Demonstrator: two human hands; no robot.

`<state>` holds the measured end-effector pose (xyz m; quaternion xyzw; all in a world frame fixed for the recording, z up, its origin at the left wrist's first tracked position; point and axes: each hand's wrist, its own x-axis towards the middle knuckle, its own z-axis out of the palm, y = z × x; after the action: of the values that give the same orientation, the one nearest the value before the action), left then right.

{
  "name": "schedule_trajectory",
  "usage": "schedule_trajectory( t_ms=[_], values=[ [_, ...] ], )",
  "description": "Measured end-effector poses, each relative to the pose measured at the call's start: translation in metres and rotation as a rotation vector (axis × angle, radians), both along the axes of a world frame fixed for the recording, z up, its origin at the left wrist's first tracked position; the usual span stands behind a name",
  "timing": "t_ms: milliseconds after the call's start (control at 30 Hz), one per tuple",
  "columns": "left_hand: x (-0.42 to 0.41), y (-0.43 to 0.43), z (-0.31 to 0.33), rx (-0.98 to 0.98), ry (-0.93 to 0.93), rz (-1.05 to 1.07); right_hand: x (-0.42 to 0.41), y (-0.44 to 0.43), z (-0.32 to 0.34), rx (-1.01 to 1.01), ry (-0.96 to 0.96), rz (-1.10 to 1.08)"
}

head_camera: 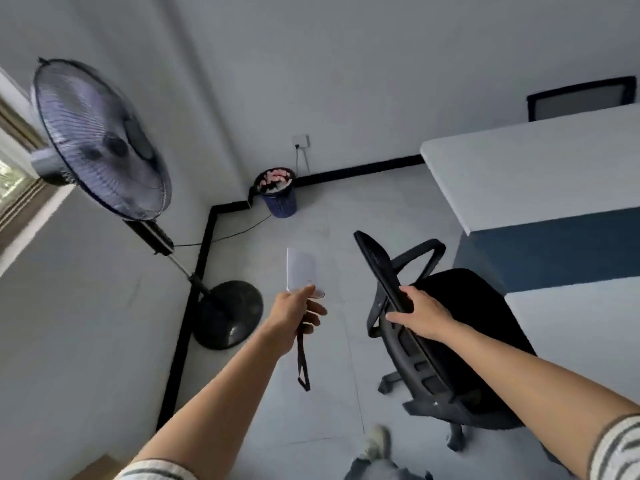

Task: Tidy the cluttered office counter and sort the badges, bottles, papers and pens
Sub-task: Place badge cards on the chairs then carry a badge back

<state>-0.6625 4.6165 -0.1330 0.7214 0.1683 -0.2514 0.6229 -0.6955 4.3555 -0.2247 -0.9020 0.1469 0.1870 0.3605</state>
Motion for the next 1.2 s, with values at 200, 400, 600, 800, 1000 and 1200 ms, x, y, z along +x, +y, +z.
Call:
schedule_trajectory(
  t_ms=[200, 400, 600, 800, 1000, 1200],
  values=[
    [0.099, -0.026, -0.01, -0.072, 0.07, -0.206, 0.039, 0.009, -0.018, 0.163, 0.163, -0.178],
    [0.159, -0.038, -0.031, 0.005, 0.101, -0.341, 0.033, 0.042, -0.023, 0.011, 0.229, -0.187],
    [0.196, -0.037, -0.059, 0.14, 0.189, -0.611, 0.011, 0.087, -0.01, -0.091, 0.263, -0.298],
    [0.205, 0.0, -0.071, 0.104, 0.326, -0.791, -0.016, 0.146, -0.005, -0.229, 0.315, -0.462],
    [0.198, 0.045, -0.065, 0.023, 0.367, -0.826, -0.005, 0.215, -0.008, -0.221, 0.303, -0.519],
    [0.204, 0.079, -0.079, 0.128, 0.446, -0.687, 0.01, 0.296, -0.017, -0.264, 0.2, -0.516]
  ],
)
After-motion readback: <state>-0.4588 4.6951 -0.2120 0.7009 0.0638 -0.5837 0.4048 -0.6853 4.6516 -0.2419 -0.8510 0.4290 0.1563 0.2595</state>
